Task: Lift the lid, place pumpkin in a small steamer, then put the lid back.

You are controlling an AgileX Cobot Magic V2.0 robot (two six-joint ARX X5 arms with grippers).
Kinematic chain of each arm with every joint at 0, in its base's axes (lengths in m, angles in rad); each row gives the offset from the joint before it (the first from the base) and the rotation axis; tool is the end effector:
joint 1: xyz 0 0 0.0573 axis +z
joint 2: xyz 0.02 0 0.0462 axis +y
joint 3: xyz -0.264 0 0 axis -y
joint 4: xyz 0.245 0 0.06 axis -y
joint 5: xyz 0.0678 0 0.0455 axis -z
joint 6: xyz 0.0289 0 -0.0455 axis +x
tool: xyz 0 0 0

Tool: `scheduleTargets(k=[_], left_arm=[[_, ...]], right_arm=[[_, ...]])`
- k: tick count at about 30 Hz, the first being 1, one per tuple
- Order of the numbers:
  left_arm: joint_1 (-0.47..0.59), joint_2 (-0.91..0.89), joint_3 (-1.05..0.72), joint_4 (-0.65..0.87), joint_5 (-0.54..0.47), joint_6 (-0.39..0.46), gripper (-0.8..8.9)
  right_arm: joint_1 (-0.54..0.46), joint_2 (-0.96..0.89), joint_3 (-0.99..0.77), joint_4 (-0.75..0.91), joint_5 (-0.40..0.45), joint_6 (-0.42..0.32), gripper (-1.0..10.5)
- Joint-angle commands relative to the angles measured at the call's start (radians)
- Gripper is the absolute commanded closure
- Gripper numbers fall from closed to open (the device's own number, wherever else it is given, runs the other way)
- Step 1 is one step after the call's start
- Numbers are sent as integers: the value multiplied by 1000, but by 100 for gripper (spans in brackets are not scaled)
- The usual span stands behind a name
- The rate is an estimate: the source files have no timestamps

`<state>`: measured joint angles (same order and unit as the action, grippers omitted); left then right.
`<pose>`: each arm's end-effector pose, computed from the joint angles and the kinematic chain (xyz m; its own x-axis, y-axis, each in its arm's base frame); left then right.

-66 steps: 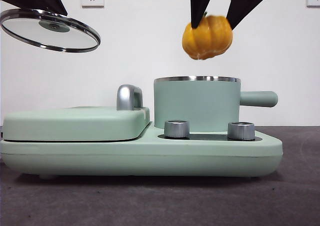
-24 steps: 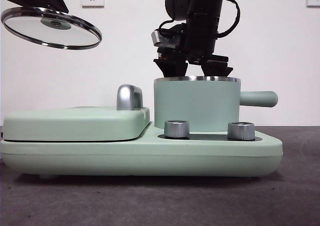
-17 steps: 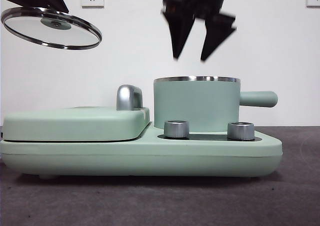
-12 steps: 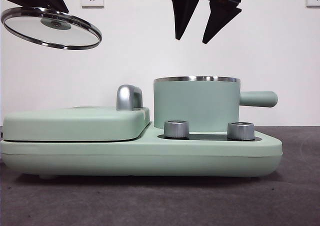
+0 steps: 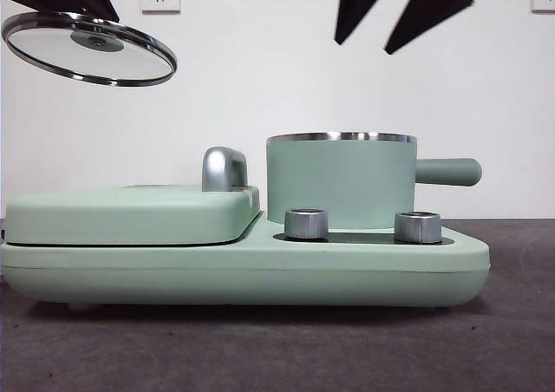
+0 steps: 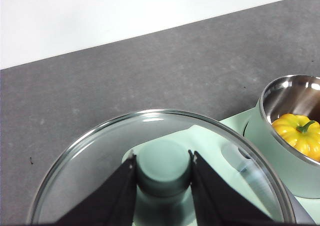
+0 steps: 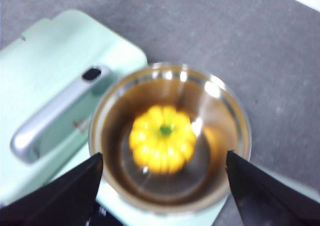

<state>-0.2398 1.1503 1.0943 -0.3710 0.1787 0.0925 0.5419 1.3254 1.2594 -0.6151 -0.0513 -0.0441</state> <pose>0.2395 -0.0638 0.3508 0.8279 -0.3854 -0.4075 0.4264 0.9045 0.0108 0.2386 0.1454 0.3424 0.6383 0.4441 -0.6288 -0.5725 0.8199 -0.0020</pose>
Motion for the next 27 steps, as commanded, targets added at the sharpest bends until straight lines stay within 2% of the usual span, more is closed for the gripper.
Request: scheduleTargets(k=[1,4,14,20,27], left_arm=[[-5,-7,15,27,2,0,803],[-11,-7,15,27,2,0,804],[-75,-4,15,27,9,5,804],[-135,8,15,51,9,4,804],[-223,44,15,140,9,4,804]], right_arm=[[5,-56,-86,49,4,39,569],[5,-144,-200,98,3,60,568],[5,-377,-428,85,6,64,568],[5,-493,-454,-1,84,67,568],[5,-610,-454,-132,126,71,568]])
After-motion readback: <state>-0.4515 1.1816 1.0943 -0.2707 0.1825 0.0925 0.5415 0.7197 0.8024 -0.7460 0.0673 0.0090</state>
